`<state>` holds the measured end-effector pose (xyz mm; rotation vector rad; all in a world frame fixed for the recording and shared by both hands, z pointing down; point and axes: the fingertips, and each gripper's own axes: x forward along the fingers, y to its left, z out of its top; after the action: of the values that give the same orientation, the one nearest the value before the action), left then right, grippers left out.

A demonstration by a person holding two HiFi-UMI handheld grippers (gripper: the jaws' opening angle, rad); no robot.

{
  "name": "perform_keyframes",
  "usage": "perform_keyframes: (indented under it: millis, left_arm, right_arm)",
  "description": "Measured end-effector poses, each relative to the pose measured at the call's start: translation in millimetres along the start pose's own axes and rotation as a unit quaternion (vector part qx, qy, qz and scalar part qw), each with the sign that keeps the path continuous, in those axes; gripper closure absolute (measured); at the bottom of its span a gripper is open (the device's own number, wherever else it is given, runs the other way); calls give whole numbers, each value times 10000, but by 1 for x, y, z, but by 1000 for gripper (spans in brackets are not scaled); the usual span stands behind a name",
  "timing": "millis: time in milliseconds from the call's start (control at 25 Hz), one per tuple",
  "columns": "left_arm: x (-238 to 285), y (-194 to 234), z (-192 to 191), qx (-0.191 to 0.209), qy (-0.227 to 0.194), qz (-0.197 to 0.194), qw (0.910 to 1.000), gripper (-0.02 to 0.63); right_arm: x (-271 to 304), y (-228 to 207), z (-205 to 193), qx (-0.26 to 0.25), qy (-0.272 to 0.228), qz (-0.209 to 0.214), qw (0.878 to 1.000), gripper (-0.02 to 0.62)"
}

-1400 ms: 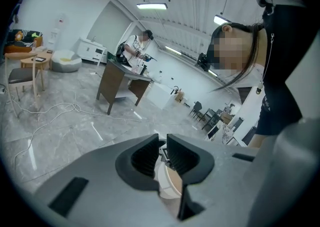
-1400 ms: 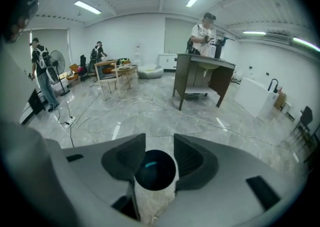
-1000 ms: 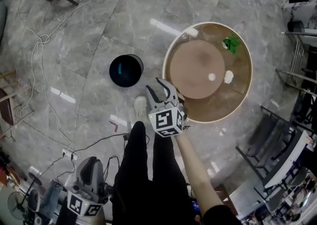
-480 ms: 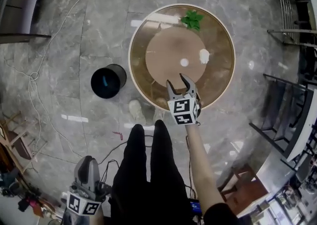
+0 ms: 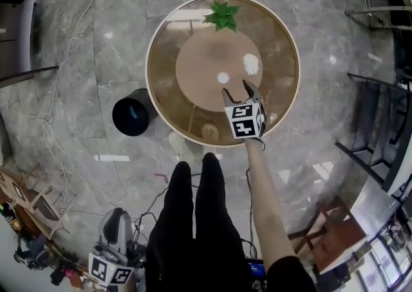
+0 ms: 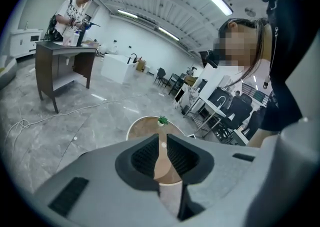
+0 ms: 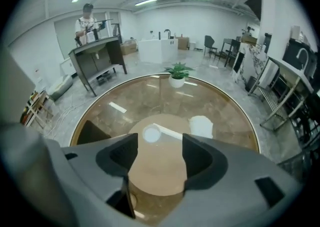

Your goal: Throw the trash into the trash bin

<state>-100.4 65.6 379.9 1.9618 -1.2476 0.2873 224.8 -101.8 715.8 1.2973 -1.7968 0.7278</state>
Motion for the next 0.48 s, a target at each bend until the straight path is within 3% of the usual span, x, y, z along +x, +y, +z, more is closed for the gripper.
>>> perform_keyframes:
  millis: [240,480]
  left_arm:
    - [16,-8,-4,-14,192,15,9998,555]
    - [24,-7,-6,-113,268,107,9995,555]
  right_arm:
    - [15,-67,1,492,2,-580,9971,316]
    - [40,-91,-6,495,396,-556,9964,331]
